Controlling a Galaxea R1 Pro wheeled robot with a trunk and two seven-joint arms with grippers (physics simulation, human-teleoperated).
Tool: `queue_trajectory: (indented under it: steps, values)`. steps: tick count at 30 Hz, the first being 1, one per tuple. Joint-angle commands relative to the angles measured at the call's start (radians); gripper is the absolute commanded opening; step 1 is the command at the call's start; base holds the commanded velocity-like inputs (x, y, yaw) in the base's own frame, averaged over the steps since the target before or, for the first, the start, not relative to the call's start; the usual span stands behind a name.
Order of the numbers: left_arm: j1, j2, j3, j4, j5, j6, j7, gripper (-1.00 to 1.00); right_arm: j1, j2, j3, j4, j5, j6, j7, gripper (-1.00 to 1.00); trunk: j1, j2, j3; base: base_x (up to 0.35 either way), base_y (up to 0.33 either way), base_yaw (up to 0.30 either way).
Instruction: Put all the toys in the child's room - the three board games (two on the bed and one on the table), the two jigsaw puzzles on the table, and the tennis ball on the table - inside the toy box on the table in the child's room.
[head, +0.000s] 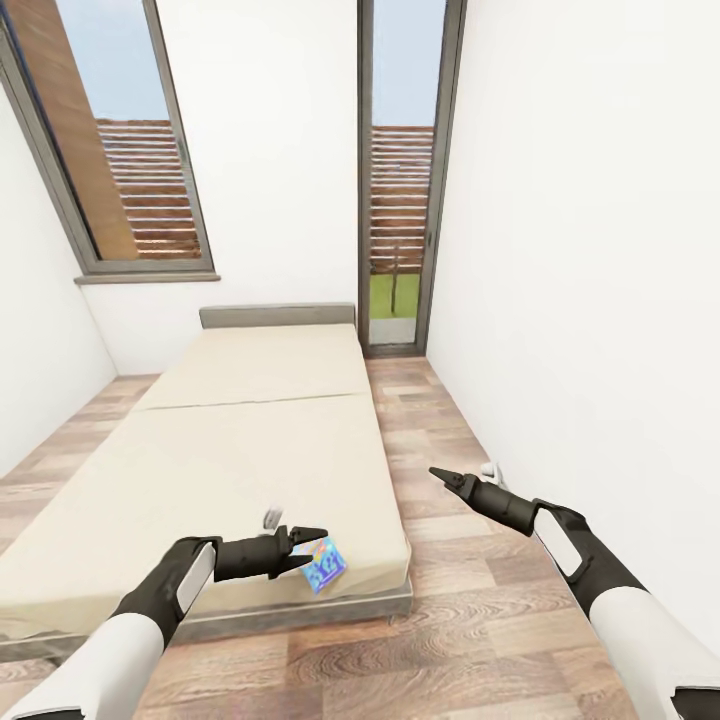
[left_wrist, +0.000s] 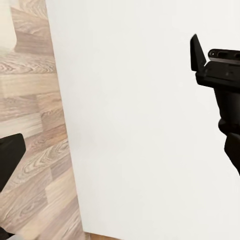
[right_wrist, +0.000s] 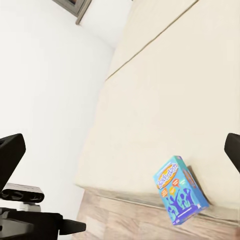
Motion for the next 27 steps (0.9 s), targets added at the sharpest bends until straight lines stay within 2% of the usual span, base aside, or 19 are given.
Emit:
queue_trajectory:
  steps: [1,7,14,19,22,27]
  values:
    - [-0.001,0.000,0.002,0.000,0.000,0.005,-0.002,1.00,-0.001,-0.001,0.002,0.000,-0.008,0.007,-0.001,1.00,0.004,-0.008,-0.004,-0.089,0.008,0.000]
    - [0.000,0.000,0.002,0.000,0.000,0.003,0.001,1.00,-0.001,0.001,0.002,-0.002,-0.008,0.008,0.001,1.00,0.027,-0.050,-0.023,-0.197,0.049,0.000]
    - [-0.001,0.000,0.002,0.000,-0.002,0.003,0.009,1.00,-0.001,0.001,0.002,-0.010,-0.009,0.016,0.005,1.00,0.054,-0.099,-0.045,-0.060,0.015,0.000]
    - [-0.001,0.000,0.002,0.000,-0.003,0.002,0.015,1.00,-0.001,0.001,0.002,-0.017,-0.008,0.078,0.013,1.00,0.073,-0.134,-0.061,-0.011,0.003,0.000]
    - [-0.001,0.000,0.003,0.000,-0.003,-0.002,0.018,1.00,-0.001,0.000,0.002,-0.037,-0.007,0.130,0.052,1.00,0.084,-0.155,-0.070,-0.003,0.001,0.000]
    - [-0.002,0.001,0.003,0.001,-0.004,-0.012,0.030,1.00,0.006,0.000,0.002,-0.064,-0.005,0.156,0.141,1.00,0.103,-0.190,-0.086,-0.001,0.000,0.000]
